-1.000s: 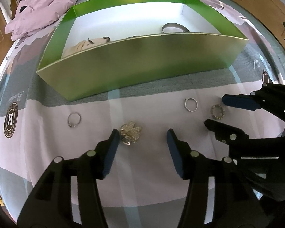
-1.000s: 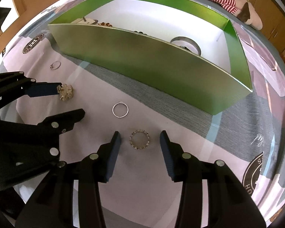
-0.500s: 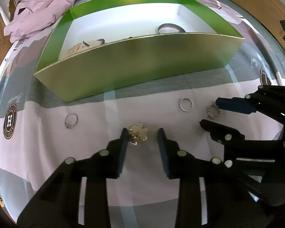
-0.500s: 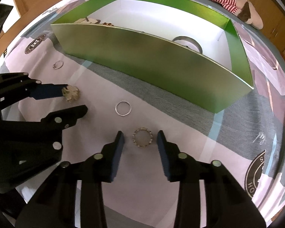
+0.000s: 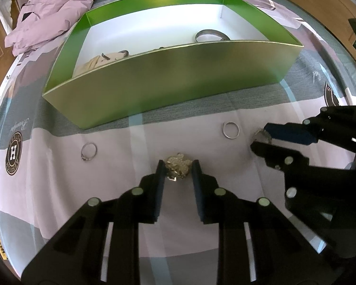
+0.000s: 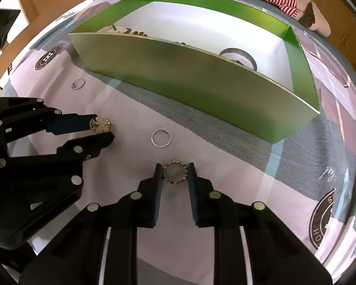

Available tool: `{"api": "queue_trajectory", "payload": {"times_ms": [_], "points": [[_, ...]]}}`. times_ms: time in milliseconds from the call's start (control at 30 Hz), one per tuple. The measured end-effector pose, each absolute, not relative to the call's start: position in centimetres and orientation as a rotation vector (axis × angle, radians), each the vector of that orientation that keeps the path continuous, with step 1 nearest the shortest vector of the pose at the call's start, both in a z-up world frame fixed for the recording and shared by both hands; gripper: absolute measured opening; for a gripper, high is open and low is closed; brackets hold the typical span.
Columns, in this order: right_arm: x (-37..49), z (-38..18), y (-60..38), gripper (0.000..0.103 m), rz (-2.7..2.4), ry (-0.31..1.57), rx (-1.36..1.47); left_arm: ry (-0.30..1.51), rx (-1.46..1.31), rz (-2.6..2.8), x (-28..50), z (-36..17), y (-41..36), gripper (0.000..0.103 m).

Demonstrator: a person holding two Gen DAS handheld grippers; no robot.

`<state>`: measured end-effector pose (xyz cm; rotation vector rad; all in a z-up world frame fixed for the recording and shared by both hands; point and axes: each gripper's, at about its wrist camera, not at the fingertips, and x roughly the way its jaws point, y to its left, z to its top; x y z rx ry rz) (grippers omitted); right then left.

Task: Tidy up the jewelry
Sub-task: 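Close the left tool on the flower brooch while the right tool grips the beaded ring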

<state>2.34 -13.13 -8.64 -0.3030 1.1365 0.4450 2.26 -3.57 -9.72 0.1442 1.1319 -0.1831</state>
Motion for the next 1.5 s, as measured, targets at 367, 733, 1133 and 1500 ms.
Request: {"api": "queue_trajectory", "payload": {"times_ms": [367,733,1133,1500], "points": [[2.8,-8.7,-13.7,0.021,0.414,1.145,-0.291,1.133,0.154,-0.178,2.2,-9.8,-3.6,0.023],[2.8,-8.9,-13.1,0.021,0.409,1.142,-0.307,1.132,0.155,-0.172,2.2,-9.8,-3.7,0.023],[2.9,-8.1,-13.9,0.021,0.393,1.121,-0.275,1.034,0.126,-0.151,1.2,-7.3,-3.7,0.023],[2.9,-8.3,-13.8,0.021,0.391,1.133,-0.284,1.076,0.136,-0.142,1.7,-8.4,-3.7,0.023]]}}
